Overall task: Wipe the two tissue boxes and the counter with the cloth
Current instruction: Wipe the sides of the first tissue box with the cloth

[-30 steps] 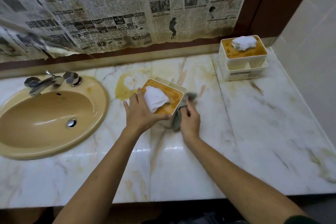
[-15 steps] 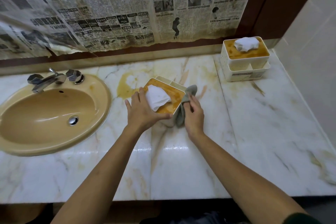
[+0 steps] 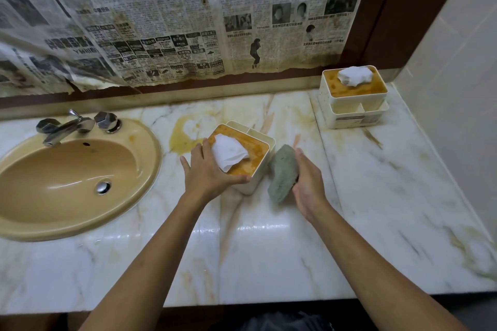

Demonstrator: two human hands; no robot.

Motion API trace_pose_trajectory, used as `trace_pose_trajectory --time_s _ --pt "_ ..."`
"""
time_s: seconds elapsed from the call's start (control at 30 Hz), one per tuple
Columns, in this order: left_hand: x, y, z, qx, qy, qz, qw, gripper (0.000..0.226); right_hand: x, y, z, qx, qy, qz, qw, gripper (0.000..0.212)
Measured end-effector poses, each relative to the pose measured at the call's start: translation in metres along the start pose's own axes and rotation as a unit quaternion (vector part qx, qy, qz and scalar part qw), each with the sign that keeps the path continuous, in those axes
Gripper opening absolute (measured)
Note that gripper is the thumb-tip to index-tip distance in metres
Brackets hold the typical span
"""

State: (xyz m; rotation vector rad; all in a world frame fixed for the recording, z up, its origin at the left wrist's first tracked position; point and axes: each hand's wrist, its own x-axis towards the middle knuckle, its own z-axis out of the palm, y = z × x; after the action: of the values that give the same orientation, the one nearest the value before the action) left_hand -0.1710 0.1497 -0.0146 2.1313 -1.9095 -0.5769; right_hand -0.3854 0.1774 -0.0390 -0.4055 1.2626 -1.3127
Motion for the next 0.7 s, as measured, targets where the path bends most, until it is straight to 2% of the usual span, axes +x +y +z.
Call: trace_pose_trajectory --time_s 0.07,0.1,0.17,0.23,0.33,0.47,0.5,0.57,0.63,0.7 --pt "0.0 -0.001 0.0 -0.003 -0.001 0.001 1.0 0.153 0.0 -0.002 -0.001 -0.14 0.01 -0.096 0.985 0.017" --pt "0.0 -0.002 0.0 -0.005 0.0 0.002 1.0 0.152 0.001 0.0 -0.001 -0.178 0.013 -0.133 0.975 0.014" --pt "0.0 -0.002 0.0 -0.007 -0.001 0.003 1.0 0.154 0.005 0.008 0.004 -0.206 0.031 -0.157 0.965 0.011" --pt "0.001 -0.002 0.0 -0.008 0.0 0.003 1.0 0.156 0.005 0.021 0.015 -0.201 0.033 -0.131 0.97 0.016" --pt "0.001 -0.003 0.002 -0.008 0.003 0.003 1.0 0.158 0.0 0.047 0.027 -0.174 -0.008 -0.112 0.978 0.035" --pt "0.002 -0.004 0.004 -0.008 0.006 0.011 1.0 0.157 -0.014 0.068 0.025 -0.172 -0.047 -0.08 0.981 0.051" --pt "0.002 -0.005 0.005 -0.009 0.007 0.014 1.0 0.156 -0.016 0.069 0.022 -0.161 -0.059 -0.067 0.983 0.051" --pt "0.003 -0.007 0.004 -0.012 0.004 0.017 1.0 0.153 -0.018 0.064 0.018 -0.136 -0.067 -0.049 0.987 0.034" --pt "0.006 -0.008 0.003 -0.016 -0.008 0.016 1.0 0.155 -0.02 0.052 0.012 -0.112 -0.047 -0.044 0.992 0.02" --pt "0.009 -0.006 0.001 -0.014 -0.022 0.018 0.999 0.154 -0.017 0.039 0.002 -0.068 -0.021 -0.027 0.997 0.015"
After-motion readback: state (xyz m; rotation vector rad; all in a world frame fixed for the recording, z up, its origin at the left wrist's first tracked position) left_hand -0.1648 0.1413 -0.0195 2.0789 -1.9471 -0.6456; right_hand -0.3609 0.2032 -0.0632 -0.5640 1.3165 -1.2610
